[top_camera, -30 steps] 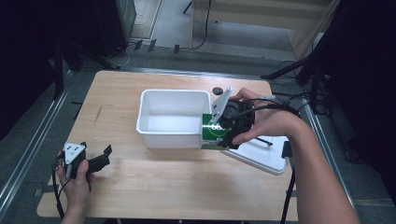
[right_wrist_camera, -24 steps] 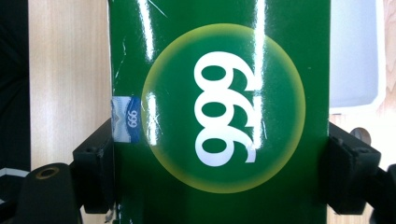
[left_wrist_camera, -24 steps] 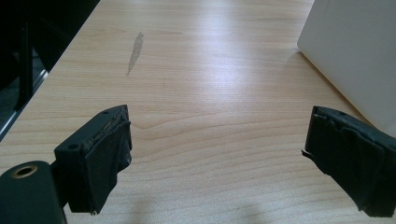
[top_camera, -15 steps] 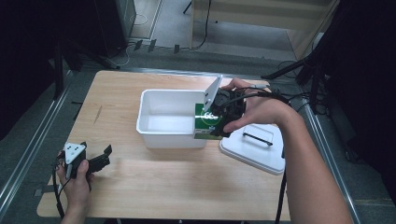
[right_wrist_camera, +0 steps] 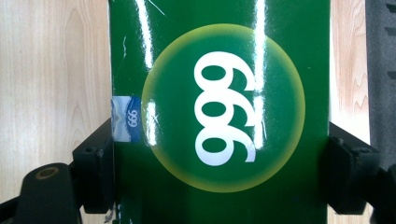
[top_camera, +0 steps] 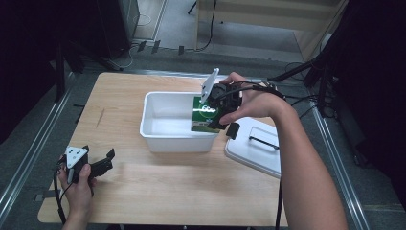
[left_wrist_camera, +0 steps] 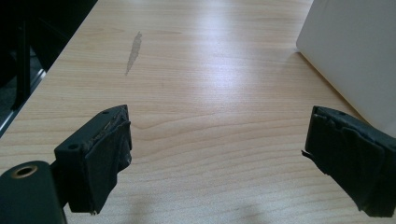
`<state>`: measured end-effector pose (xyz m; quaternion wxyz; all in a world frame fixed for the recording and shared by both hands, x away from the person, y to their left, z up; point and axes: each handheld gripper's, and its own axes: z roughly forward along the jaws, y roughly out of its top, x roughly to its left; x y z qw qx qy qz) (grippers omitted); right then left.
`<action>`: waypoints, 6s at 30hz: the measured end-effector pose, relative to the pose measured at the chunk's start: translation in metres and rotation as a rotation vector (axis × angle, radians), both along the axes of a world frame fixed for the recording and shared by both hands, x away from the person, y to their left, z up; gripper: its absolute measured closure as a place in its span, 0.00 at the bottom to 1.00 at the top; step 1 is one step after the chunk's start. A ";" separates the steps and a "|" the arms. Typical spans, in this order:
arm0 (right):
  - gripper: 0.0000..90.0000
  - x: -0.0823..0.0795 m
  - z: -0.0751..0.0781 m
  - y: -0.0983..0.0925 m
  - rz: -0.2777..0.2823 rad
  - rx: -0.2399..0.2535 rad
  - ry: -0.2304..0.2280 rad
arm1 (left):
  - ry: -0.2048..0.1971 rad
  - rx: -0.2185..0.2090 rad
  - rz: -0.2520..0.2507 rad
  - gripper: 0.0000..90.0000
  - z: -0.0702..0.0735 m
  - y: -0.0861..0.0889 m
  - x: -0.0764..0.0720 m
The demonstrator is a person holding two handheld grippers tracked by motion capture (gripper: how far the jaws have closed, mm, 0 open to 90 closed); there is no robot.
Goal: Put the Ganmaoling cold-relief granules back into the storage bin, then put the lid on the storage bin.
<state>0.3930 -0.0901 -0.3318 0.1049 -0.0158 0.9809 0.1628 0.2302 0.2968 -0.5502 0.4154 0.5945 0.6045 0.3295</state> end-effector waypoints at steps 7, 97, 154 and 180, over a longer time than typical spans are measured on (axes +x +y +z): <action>0.18 0.010 -0.004 0.007 0.006 -0.006 -0.010 | -0.001 -0.002 0.001 0.09 0.000 0.000 0.000; 0.06 0.041 -0.074 0.015 -0.124 -0.030 0.071 | -0.001 0.039 -0.013 0.09 0.000 -0.004 0.001; 0.32 -0.012 -0.095 -0.160 -0.385 -0.068 -0.045 | 0.008 0.057 -0.020 0.09 0.000 -0.007 0.001; 0.84 -0.010 -0.132 -0.175 -0.441 -0.159 -0.045 | 0.012 0.058 -0.023 0.09 0.000 -0.007 0.002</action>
